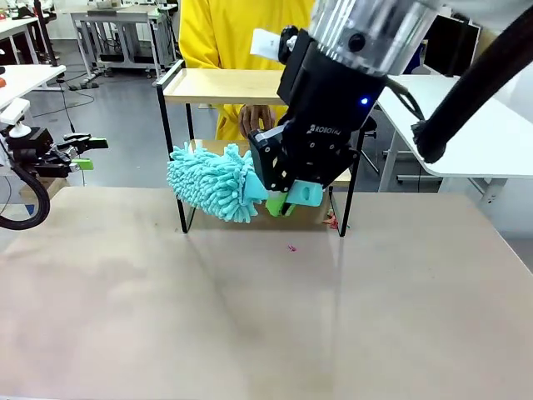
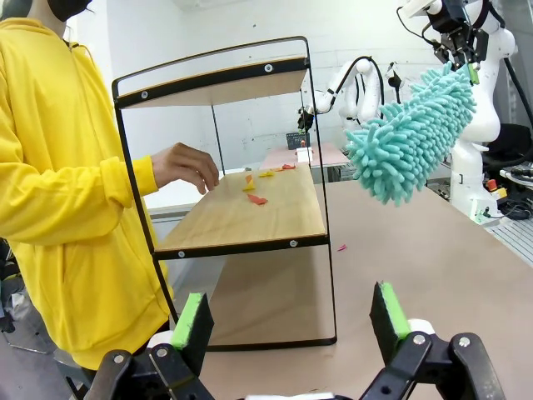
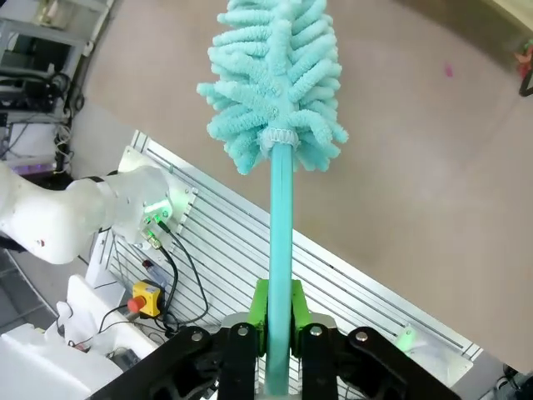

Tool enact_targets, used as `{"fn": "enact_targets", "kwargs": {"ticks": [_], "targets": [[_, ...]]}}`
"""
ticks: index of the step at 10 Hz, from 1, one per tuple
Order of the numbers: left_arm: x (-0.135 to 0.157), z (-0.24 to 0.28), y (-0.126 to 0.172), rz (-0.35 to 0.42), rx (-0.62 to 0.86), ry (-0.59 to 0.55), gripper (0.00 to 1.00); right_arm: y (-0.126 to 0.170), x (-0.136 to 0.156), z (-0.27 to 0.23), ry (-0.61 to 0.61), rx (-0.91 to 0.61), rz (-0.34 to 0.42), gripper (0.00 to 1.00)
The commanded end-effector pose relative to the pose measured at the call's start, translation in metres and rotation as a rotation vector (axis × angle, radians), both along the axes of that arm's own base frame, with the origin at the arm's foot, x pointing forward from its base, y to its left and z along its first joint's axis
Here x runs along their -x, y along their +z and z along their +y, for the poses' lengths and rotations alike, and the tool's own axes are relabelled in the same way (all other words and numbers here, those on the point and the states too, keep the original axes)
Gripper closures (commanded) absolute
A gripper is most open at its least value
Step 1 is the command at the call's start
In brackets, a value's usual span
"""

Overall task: Clean the shelf.
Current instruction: Clean the specific section of the Shelf indicated by the human with the Duster.

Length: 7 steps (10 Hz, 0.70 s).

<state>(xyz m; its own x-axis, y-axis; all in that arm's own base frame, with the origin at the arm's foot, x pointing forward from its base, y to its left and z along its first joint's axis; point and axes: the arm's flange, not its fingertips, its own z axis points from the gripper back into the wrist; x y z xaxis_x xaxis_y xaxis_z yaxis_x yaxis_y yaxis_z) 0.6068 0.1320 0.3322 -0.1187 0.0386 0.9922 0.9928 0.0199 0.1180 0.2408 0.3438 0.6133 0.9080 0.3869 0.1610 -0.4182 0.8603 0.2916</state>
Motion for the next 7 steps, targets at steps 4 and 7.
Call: {"fn": "enact_targets", "kwargs": {"ticks": [4,7], "targets": [[0.001,-0.001,0.003,-0.016,0.006,-0.006,0.00,-0.006,-0.012,0.042,-0.238,0.009,-0.064,0.87],[0.001,-0.001,0.003,-0.016,0.006,-0.006,0.00,-0.015,-0.028,0.088,-0.409,-0.021,-0.147,0.87]]}}
